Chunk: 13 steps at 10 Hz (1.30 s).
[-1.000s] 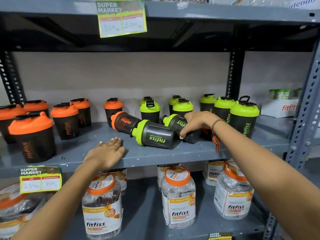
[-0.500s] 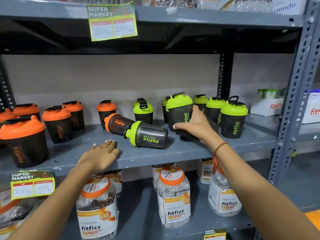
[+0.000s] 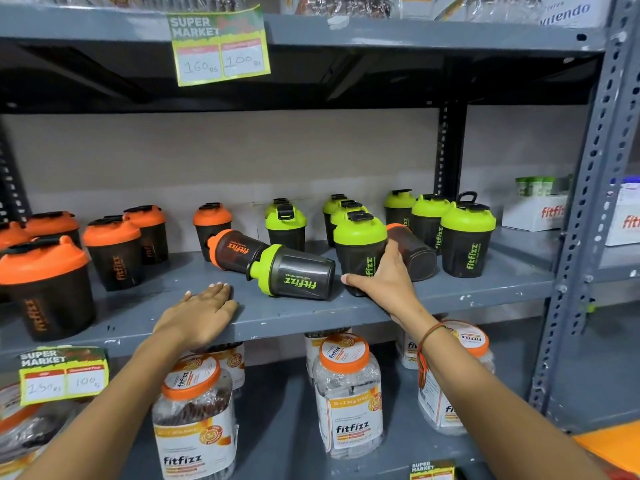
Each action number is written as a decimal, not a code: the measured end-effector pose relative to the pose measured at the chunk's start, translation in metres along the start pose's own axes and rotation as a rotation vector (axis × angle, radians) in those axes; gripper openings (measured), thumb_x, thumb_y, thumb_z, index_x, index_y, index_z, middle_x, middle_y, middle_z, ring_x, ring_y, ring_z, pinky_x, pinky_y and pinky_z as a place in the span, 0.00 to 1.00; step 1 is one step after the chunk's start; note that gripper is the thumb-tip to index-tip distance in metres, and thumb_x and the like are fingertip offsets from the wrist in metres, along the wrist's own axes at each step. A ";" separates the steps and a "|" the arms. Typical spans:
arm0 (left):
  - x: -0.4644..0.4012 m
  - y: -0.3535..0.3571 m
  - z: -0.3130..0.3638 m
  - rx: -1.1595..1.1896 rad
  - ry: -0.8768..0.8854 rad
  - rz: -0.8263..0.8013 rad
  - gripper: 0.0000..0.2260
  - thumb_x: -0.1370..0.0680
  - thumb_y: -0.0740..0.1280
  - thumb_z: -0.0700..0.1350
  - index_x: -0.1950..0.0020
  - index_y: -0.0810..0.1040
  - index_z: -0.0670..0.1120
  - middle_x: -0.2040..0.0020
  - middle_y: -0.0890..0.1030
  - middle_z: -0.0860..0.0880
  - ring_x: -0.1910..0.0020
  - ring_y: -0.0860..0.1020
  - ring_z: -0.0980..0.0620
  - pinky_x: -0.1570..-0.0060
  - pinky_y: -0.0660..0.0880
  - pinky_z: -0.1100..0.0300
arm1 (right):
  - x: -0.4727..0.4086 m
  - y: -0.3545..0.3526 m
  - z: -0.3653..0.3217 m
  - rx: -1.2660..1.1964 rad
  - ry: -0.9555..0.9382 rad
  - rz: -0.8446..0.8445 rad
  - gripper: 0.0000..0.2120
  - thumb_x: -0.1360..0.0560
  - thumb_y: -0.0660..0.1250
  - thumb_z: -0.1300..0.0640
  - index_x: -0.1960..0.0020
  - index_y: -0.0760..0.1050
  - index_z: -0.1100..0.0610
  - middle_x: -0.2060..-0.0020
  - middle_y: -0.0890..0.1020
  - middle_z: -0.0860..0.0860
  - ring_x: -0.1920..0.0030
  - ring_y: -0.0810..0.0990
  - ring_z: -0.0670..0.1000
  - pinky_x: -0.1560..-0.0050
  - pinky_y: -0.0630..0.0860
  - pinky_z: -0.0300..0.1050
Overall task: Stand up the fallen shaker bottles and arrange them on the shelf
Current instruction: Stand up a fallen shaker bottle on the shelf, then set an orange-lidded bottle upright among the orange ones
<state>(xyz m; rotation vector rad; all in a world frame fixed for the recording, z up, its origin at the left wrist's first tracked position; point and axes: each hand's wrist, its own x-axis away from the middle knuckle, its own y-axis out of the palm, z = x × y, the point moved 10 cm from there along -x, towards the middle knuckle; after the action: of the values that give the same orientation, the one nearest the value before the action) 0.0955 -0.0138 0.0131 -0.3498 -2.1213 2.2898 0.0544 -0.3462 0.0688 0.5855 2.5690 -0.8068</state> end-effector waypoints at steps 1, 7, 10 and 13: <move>-0.001 0.000 -0.002 0.006 0.002 0.010 0.27 0.19 0.44 0.58 0.22 0.51 0.48 0.21 0.51 0.49 0.23 0.51 0.53 0.26 0.46 0.50 | 0.004 -0.001 -0.003 0.011 -0.018 0.019 0.43 0.38 0.81 0.48 0.33 0.62 0.57 0.34 0.72 0.56 0.33 0.72 0.58 0.36 0.72 0.53; -0.001 0.000 0.002 0.001 0.030 0.010 0.28 0.20 0.45 0.58 0.22 0.51 0.47 0.21 0.51 0.48 0.22 0.51 0.52 0.26 0.46 0.47 | -0.041 -0.103 -0.027 0.028 -0.144 0.221 0.27 0.30 0.69 0.56 0.31 0.72 0.52 0.38 0.80 0.53 0.39 0.79 0.54 0.38 0.75 0.50; -0.001 0.001 0.000 0.008 0.017 0.007 0.28 0.19 0.44 0.58 0.22 0.50 0.48 0.21 0.51 0.49 0.22 0.51 0.52 0.26 0.45 0.48 | -0.085 -0.035 0.009 0.861 0.032 -0.288 0.29 0.30 0.69 0.46 0.35 0.70 0.60 0.37 0.77 0.61 0.37 0.76 0.64 0.44 0.74 0.52; 0.000 -0.002 0.002 -0.002 0.014 0.006 0.27 0.19 0.45 0.57 0.22 0.51 0.48 0.21 0.52 0.49 0.23 0.52 0.52 0.25 0.46 0.50 | -0.098 -0.038 0.020 0.881 0.090 -0.221 0.36 0.31 0.71 0.42 0.30 0.65 0.58 0.36 0.76 0.58 0.35 0.74 0.63 0.47 0.72 0.52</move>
<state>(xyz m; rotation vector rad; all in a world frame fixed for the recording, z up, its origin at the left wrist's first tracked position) 0.0949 -0.0153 0.0157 -0.3717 -2.1194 2.2813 0.1228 -0.4137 0.1167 0.5716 2.2735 -2.0518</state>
